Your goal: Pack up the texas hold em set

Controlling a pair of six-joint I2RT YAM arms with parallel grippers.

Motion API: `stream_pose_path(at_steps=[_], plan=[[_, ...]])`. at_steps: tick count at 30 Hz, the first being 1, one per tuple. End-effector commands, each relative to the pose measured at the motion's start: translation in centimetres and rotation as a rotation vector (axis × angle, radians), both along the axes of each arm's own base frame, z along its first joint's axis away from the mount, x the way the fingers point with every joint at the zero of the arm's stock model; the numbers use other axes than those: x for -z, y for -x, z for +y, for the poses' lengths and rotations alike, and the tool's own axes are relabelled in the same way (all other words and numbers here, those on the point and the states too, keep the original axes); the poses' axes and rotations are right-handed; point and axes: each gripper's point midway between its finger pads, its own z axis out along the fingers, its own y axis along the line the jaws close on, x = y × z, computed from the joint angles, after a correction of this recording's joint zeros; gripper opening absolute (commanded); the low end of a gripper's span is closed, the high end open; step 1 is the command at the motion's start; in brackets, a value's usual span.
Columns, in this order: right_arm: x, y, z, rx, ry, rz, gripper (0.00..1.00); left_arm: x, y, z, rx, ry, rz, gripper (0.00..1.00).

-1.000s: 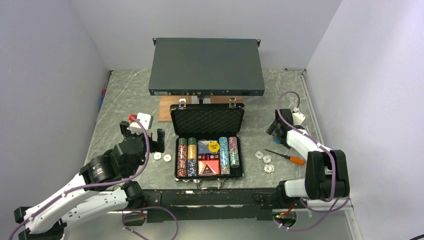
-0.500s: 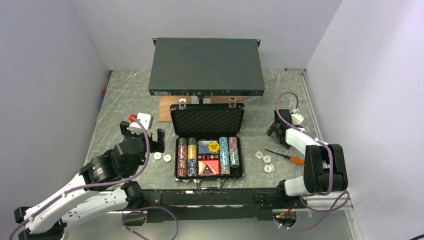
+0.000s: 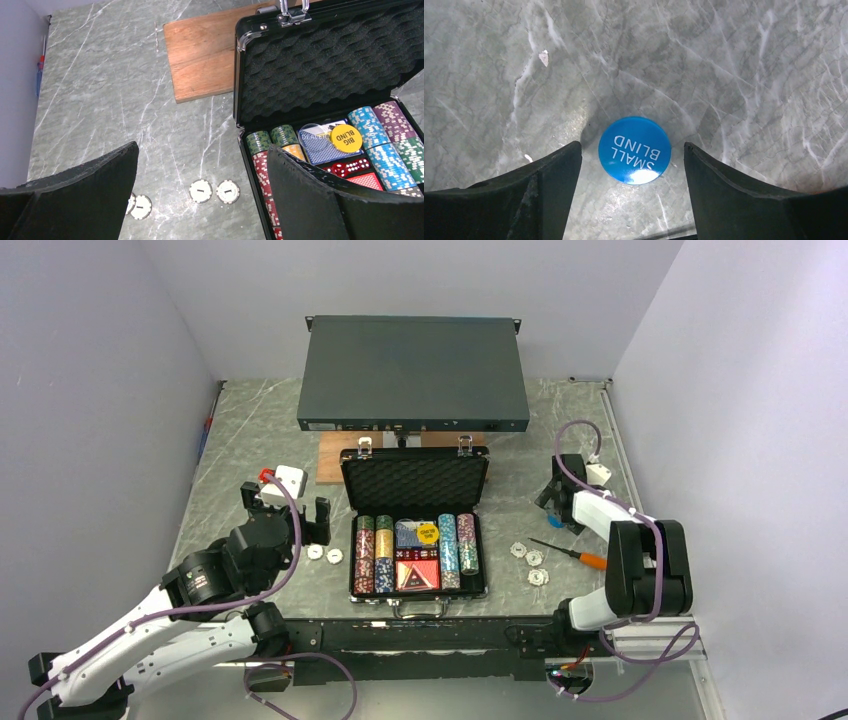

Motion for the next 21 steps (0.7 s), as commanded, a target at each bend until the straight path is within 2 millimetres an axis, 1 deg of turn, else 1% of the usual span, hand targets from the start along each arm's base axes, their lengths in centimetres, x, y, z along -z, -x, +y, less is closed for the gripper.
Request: stream_pose_path(at_steps=[1,9,21], plan=[[-0.05,-1.13,0.28,0.023,-0.031,-0.018,0.75,-0.36,-0.07,0.03,-0.003,0.002,-0.011,0.99],[0.10,-0.73,0.57,0.017,-0.046,-0.023,0.69,-0.32,-0.07,0.01,-0.002,0.000,-0.009,0.99],[-0.07,-0.74,0.87,0.010,-0.062,-0.037,0.62,-0.34,-0.04,0.04,-0.002,0.002,-0.009,0.99]])
